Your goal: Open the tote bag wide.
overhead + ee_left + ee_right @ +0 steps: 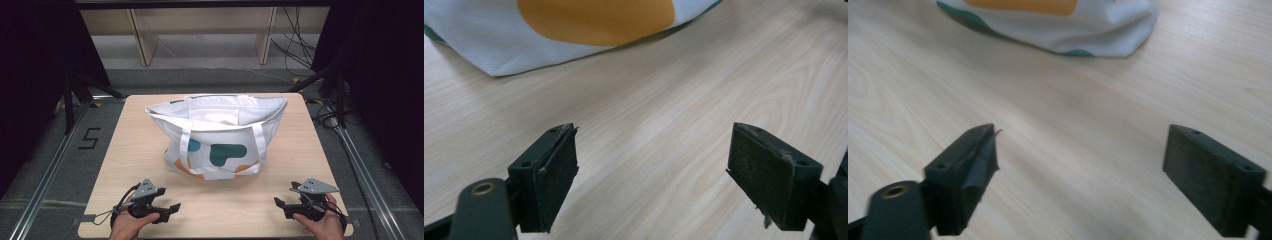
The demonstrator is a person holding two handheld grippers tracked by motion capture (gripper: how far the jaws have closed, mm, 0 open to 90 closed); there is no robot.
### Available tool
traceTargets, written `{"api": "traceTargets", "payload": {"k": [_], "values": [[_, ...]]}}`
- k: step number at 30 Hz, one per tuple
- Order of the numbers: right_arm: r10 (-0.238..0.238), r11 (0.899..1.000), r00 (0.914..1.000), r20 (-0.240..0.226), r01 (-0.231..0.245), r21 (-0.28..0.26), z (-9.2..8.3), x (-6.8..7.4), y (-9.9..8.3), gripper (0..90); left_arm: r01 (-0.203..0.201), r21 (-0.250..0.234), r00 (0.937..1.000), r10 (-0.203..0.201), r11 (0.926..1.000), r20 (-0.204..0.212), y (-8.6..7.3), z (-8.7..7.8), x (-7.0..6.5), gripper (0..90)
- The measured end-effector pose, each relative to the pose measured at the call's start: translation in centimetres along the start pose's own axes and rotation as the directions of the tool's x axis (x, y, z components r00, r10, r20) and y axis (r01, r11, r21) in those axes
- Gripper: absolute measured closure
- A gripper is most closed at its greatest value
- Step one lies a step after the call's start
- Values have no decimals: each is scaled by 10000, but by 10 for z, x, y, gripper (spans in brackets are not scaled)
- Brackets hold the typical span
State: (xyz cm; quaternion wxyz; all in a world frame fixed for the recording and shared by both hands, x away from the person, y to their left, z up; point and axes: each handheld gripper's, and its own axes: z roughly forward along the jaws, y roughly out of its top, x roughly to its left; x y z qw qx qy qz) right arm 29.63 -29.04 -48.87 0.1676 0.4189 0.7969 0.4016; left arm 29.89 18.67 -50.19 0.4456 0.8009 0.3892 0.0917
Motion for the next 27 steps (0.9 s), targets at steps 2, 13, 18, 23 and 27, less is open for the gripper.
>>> {"api": "traceTargets", "payload": {"k": [2,13,18,23,27], "values": [[-62,10000,10000,-52,62,61,-1,0,1,151,-133,44,9999,133,9999,4,1,0,1,187],[-300,9982,9995,114,305,-511,-13,-2,22,281,-29,-235,10000,30,9997,72,12,-5,5,211],[-578,9948,9983,-51,571,-844,-22,-7,40,423,-181,-211,9998,180,9996,-64,27,-14,9,288],[-1496,9813,9887,-78,1475,-1240,-33,-8,67,618,-363,-371,9993,363,9987,-9,48,-24,9,449],[-1621,9790,9862,-339,1564,-1308,-43,-2,91,748,-734,-727,9971,747,9946,147,70,-37,6,623]]}}
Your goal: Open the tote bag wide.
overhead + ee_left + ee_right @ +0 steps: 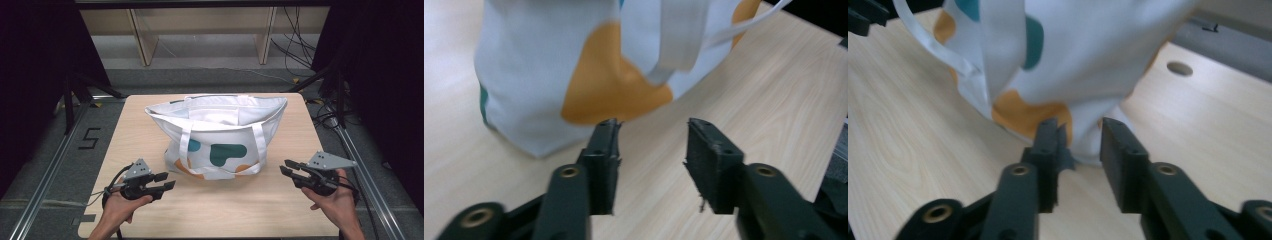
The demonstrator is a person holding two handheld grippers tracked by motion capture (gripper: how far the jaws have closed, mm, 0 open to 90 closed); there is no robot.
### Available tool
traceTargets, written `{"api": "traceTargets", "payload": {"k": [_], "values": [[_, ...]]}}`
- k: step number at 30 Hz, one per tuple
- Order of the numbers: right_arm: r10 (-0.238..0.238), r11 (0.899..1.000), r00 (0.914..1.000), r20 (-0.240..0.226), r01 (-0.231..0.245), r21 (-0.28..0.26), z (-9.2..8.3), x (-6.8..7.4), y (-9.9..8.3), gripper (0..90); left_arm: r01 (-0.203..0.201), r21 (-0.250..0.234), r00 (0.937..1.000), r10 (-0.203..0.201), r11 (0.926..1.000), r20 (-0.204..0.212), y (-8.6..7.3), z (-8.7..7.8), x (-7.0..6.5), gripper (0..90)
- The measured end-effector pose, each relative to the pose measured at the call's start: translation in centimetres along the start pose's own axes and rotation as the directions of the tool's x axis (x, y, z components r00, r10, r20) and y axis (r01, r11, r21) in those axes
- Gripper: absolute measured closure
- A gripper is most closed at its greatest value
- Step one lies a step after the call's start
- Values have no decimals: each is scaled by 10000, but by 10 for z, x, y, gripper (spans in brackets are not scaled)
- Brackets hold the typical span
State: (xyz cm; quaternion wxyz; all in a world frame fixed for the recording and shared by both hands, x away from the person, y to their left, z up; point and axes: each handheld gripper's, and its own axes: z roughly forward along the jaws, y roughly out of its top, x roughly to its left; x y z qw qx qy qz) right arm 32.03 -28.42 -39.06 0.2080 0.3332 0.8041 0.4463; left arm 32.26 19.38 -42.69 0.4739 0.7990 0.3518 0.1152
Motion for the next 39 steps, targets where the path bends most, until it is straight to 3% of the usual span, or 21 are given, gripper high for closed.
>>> {"api": "traceTargets", "payload": {"k": [2,3,4,5,7,8,9,11,16,18,21,26,29,34,35,36,37,39], "values": [[-97,9999,10000,3,97,-64,-2,0,7,774,-135,-57,9999,135,9999,-34,6,-3,-1,695],[-489,9978,9988,-70,486,-452,-5,-1,21,819,-277,-257,9995,281,9993,152,18,-9,-1,736],[-489,9978,9988,-70,486,-452,-5,-1,21,819,-277,-257,9995,281,9993,152,18,-9,-1,764],[-946,9910,9955,-45,937,-957,-8,-2,36,858,-169,-450,9994,183,9988,309,30,-14,0,800],[-1046,9890,9944,-149,1024,-1070,-11,-1,52,883,-162,-555,9990,185,9983,416,36,-16,1,839],[-985,9891,9948,-274,948,-1128,-12,-1,60,888,-422,-793,9984,451,9960,344,49,-21,3,857],[-985,9891,9948,-274,948,-1128,-12,-1,60,888,-422,-793,9984,451,9960,344,49,-21,3,865],[-1495,9808,9888,51,1489,-1257,-14,-4,85,895,-486,-1168,9986,507,9920,144,74,-30,6,875],[-1908,9707,9816,116,1904,-1468,-6,-11,119,895,-553,-1366,9984,558,9891,-1,113,-33,14,880],[-1735,9762,9846,192,1745,-1289,-1,-12,127,896,-578,-1254,9983,564,9904,-151,125,-30,16,880],[-1874,9767,9820,233,1888,-1023,10,-16,138,897,-606,-1068,9979,577,9924,-299,139,-22,21,878],[-1924,9781,9804,417,1950,-723,24,-23,146,897,-489,-963,9976,440,9942,-527,153,-8,30,870],[-1734,9836,9840,409,1751,-441,39,-29,147,897,-175,-933,9972,106,9955,-745,160,8,44,871],[-1629,9866,9858,398,1625,117,55,-35,141,897,390,-875,9969,-447,9954,-650,153,26,62,876],[-1454,9882,9889,300,1437,525,66,-37,133,897,559,-788,9962,-608,9953,-624,147,33,69,876],[-1454,9882,9889,300,1437,525,66,-37,133,897,559,-788,9962,-608,9953,-624,147,33,69,876],[-1763,9819,9834,418,1727,782,76,-39,123,897,589,-703,9956,-637,9958,-687,139,39,73,875],[-1673,9815,9855,297,1636,993,85,-40,112,898,573,-665,9953,-622,9961,-739,135,42,74,876]]}}
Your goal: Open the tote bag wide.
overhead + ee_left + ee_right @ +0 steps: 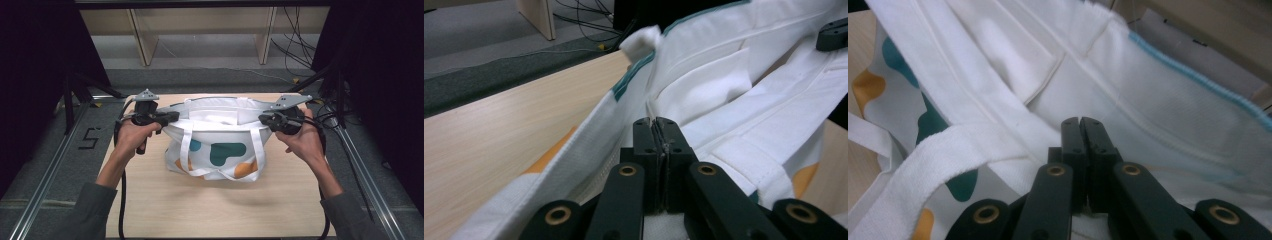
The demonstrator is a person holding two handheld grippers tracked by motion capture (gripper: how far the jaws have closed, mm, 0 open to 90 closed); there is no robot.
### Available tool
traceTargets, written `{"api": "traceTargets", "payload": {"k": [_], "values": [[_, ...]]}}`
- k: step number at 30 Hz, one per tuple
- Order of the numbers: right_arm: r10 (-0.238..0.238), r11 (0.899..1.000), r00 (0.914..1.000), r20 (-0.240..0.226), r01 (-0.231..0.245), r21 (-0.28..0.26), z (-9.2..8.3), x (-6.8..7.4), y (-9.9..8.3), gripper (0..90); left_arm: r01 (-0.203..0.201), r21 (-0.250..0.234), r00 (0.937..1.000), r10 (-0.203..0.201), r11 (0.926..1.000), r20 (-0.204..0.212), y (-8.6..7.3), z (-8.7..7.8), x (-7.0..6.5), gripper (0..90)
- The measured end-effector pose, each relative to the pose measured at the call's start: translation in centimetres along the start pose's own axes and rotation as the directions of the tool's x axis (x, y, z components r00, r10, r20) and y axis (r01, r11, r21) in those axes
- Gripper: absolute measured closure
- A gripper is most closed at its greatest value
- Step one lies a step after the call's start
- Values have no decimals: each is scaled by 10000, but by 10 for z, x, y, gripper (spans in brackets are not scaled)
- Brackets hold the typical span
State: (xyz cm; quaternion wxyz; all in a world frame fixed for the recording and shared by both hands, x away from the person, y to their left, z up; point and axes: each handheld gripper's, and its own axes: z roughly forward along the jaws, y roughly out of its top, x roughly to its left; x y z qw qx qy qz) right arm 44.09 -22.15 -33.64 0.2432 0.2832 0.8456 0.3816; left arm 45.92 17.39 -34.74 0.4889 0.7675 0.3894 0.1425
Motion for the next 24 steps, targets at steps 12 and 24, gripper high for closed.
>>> {"api": "traceTargets", "payload": {"k": [12,24], "values": [[818,9887,9952,-542,-741,1304,37,7,-45,900,469,1643,9982,-401,9853,-443,-57,52,24,881],[966,9785,9930,-680,-823,1892,60,25,-69,900,924,1831,9951,-842,9787,-519,-80,44,43,889]]}}
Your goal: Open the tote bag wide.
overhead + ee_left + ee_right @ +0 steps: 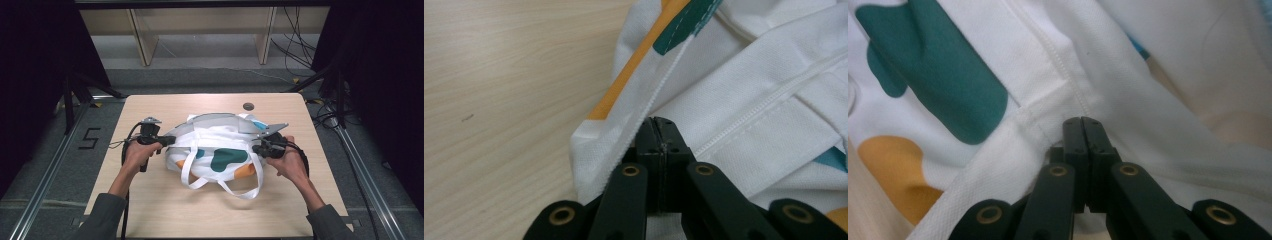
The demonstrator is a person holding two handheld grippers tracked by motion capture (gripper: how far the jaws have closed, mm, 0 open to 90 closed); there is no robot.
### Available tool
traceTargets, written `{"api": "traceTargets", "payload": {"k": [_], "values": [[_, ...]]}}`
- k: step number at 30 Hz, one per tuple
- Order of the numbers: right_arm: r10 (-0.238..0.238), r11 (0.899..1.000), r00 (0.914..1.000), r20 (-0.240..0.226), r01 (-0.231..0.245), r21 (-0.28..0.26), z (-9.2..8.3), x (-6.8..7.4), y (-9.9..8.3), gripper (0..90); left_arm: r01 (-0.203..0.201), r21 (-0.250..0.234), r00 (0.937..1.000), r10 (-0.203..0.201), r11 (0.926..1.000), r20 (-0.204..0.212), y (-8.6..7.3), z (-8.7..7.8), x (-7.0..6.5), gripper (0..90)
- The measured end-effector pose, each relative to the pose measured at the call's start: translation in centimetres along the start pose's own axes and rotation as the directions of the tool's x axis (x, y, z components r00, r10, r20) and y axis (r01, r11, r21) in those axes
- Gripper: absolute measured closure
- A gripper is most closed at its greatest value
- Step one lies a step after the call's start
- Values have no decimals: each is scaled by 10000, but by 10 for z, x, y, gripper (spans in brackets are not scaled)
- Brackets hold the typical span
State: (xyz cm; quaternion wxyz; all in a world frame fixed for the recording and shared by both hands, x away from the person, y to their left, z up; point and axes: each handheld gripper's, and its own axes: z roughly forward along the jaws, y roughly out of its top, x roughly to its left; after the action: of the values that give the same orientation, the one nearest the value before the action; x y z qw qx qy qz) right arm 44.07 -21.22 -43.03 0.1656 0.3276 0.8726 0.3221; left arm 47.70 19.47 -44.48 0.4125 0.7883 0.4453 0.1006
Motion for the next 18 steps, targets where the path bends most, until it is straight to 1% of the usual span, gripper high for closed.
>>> {"api": "traceTargets", "payload": {"k": [1,2,3,4,5,6,7,8,9,10,11,12,13,14,15,16,17,18], "values": [[12,9996,10000,-7,-12,-286,-4,-2,3,900,-70,-61,10000,71,10000,12,3,-2,-1,884],[155,9987,9999,-76,-158,-489,-11,-3,7,900,-70,-61,10000,71,10000,12,3,-2,-1,879],[155,9987,9999,-76,-158,-489,-11,-3,7,900,-78,-197,10000,79,9998,25,6,-4,-3,879],[210,9947,9998,-19,-211,-1006,-14,-4,12,900,-170,-326,9999,170,9993,-12,10,-7,-6,875],[-80,9917,10000,22,82,-1282,-19,-6,25,900,-462,-519,9989,464,9976,20,21,-10,-15,873],[-83,9886,9999,136,103,-1502,-18,-5,32,900,-585,-596,9982,592,9965,90,27,-11,-21,871],[-189,9899,9998,61,195,-1405,-17,-3,39,899,-719,-675,9972,731,9951,148,34,-10,-28,869],[-189,9899,9998,61,195,-1405,-17,-3,39,899,-719,-675,9972,731,9951,148,34,-10,-28,868],[-327,9887,9995,1,323,-1464,-14,-2,46,899,-923,-695,9954,939,9933,197,41,-10,-34,868],[-400,9892,9992,-42,390,-1413,-10,-1,53,899,-1034,-683,9942,1051,9923,215,47,-8,-40,865],[-399,9885,9992,28,399,-1461,-1,1,64,897,-1401,-442,9897,1412,9892,242,59,0,-51,863],[-346,9880,9993,166,367,-1499,4,1,69,897,-1565,-248,9872,1571,9874,271,65,5,-54,861],[-346,9880,9993,166,367,-1499,4,1,69,897,-1565,-248,9872,1571,9874,271,65,5,-54,861],[-63,9930,9998,186,85,-1182,13,0,76,897,-1516,-89,9881,1518,9884,232,73,17,-58,863],[-63,9930,9998,186,85,-1182,13,0,76,897,-1516,-89,9881,1518,9884,232,73,17,-58,864],[-28,9931,9996,280,60,-1173,20,-1,77,897,-1391,-27,9897,1391,9903,340,76,23,-60,864],[4,9959,9998,205,15,-905,26,-1,77,898,-1411,48,9890,1407,9900,452,78,28,-62,864],[-7,9985,9999,-109,1,-544,31,-1,76,900,-1395,147,9888,1385,9901,548,80,33,-63,864]]}}
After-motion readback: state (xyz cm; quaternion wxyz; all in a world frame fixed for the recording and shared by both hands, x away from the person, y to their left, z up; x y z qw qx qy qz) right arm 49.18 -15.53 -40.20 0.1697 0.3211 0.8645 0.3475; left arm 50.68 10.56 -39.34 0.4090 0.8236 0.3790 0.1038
